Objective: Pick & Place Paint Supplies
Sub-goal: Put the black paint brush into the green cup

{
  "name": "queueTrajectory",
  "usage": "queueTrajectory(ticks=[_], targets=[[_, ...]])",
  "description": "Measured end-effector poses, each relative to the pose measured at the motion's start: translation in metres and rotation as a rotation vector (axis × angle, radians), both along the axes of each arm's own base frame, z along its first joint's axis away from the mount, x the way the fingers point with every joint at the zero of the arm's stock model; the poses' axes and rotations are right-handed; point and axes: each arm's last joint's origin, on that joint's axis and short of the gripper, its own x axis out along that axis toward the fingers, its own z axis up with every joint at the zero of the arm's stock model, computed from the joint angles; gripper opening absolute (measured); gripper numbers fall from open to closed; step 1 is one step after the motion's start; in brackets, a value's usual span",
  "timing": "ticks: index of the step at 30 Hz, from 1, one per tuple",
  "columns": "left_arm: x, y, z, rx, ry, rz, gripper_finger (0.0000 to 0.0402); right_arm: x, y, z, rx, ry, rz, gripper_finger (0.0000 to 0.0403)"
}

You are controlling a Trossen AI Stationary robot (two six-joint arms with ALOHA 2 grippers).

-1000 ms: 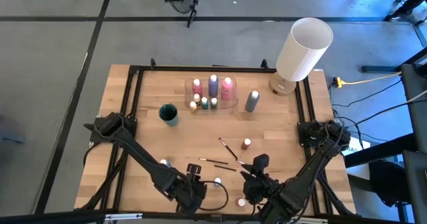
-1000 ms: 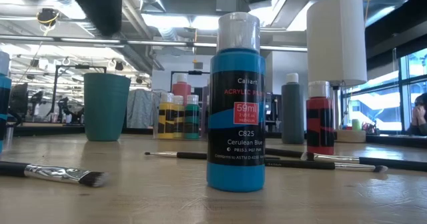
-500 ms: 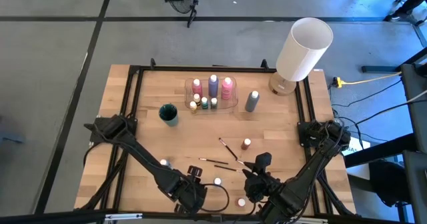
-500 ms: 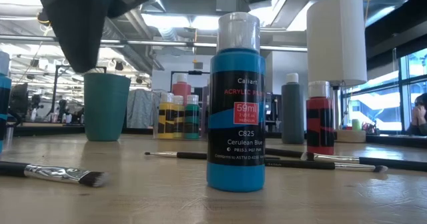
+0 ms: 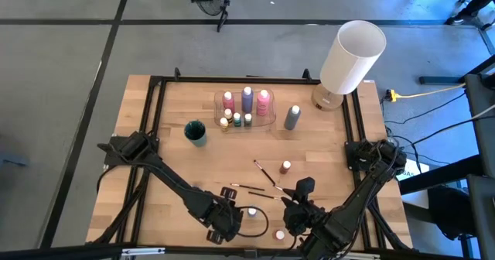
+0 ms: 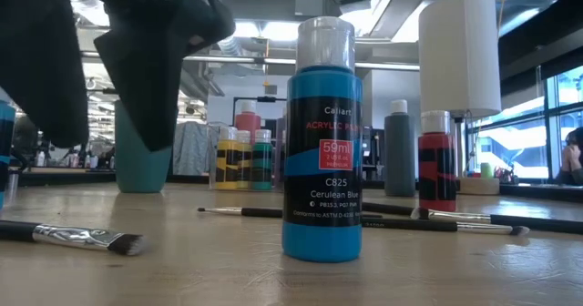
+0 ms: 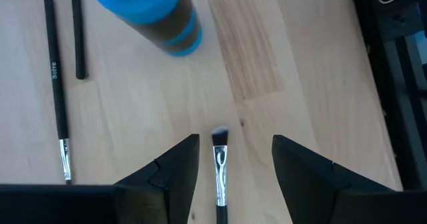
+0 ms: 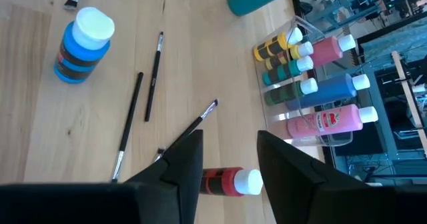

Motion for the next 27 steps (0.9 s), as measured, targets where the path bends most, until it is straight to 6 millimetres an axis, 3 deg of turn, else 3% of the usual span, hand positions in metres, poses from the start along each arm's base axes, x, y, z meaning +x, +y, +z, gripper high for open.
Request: queueTrajectory(ticks=[27], targets=[[0.0069,0.0098,-0.0002,0.013,-0.022,0.062,0.0185,-0.0007,0.0001,-0.0008,0.038,0.014,-0.02,0.0144]])
